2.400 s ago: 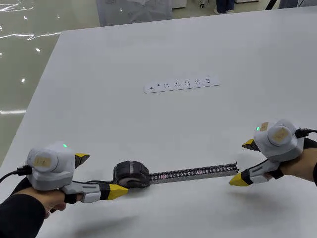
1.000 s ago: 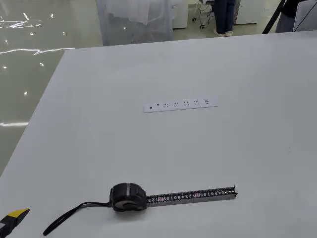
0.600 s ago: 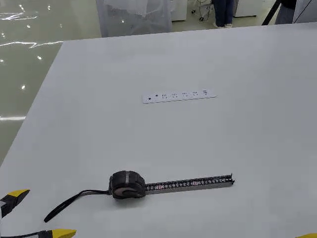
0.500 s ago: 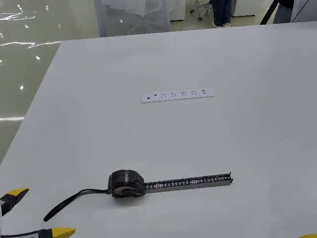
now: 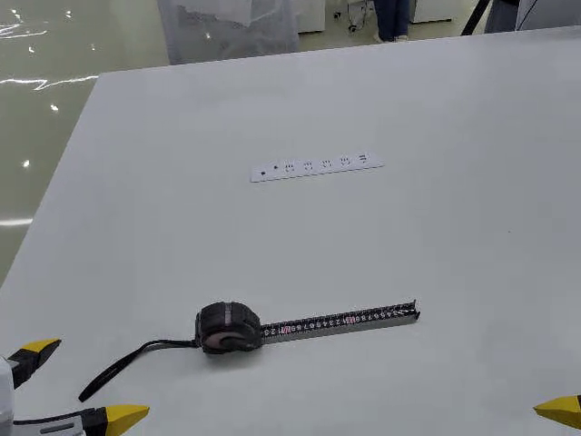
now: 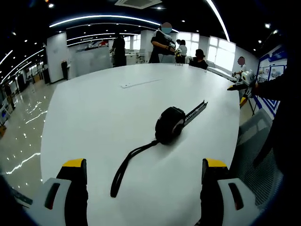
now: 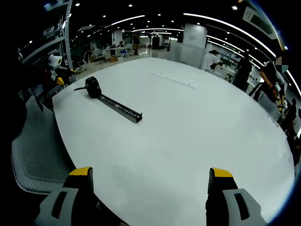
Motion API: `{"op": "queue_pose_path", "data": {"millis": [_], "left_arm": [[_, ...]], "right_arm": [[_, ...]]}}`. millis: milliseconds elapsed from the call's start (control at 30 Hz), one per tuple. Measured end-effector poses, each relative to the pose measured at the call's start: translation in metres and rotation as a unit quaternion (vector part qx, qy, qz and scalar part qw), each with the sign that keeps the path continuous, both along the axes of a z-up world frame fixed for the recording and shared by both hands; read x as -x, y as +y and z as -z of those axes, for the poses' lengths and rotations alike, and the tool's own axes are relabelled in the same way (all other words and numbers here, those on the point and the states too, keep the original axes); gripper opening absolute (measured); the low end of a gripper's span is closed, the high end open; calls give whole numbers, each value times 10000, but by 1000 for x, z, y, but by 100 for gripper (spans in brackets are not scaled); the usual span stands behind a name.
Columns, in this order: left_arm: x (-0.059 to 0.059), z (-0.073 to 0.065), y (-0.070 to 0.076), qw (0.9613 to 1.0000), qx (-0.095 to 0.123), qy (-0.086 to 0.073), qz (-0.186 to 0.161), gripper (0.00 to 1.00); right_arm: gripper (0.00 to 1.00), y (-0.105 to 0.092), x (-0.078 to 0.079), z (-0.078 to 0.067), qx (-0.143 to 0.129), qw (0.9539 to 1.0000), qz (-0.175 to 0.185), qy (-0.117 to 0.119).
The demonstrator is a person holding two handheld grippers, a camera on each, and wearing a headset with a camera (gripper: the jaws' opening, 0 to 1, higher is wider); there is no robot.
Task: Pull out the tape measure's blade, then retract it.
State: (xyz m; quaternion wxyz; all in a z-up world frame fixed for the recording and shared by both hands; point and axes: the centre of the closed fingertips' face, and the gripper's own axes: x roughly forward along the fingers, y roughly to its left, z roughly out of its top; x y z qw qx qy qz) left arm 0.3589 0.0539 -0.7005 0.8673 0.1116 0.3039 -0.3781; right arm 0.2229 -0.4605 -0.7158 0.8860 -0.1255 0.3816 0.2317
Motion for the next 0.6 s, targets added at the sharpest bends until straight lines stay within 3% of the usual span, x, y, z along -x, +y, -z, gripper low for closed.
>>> {"op": "queue_pose_path", "data": {"millis": [133, 233, 267, 333, 600], "left_arm": [[-5, -2, 1, 9999, -64, -70, -73, 99], [-6, -7, -4, 9998, 68, -73, -189, 99], [-6, -11, -9, 9995, 153, -217, -152, 99], [-1, -7, -15, 9998, 122, -42, -122, 99], [-6, -5, -35, 9998, 163, -44, -120, 99]], "right_arm": [[99, 1, -5, 2, 195, 9996, -214, 75], [99, 3, -15, -3, 187, 9993, -322, 57], [99, 4, -18, -4, 170, 9994, -312, 46], [99, 5, -23, -6, 224, 9988, -422, 73], [99, 12, -43, -15, 359, 9964, -766, 65]]}}
